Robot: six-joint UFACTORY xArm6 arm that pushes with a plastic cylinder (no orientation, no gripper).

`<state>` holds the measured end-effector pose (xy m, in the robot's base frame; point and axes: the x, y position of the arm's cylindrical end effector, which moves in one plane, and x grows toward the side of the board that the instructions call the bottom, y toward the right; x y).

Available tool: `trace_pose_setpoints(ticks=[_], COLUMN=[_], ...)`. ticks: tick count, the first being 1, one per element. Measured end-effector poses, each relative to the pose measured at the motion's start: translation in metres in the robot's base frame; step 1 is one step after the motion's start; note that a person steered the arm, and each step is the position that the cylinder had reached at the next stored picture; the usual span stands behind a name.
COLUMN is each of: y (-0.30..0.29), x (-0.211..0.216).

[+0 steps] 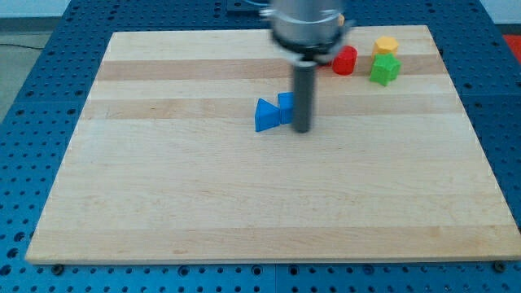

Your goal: Slide the green star into the blue cube

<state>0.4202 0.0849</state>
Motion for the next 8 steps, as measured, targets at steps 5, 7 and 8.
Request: trace_pose_setpoints(ticks=[5, 7, 8], y=[0.069, 0.024, -0.046], x=[-0.073, -0.063, -0.023])
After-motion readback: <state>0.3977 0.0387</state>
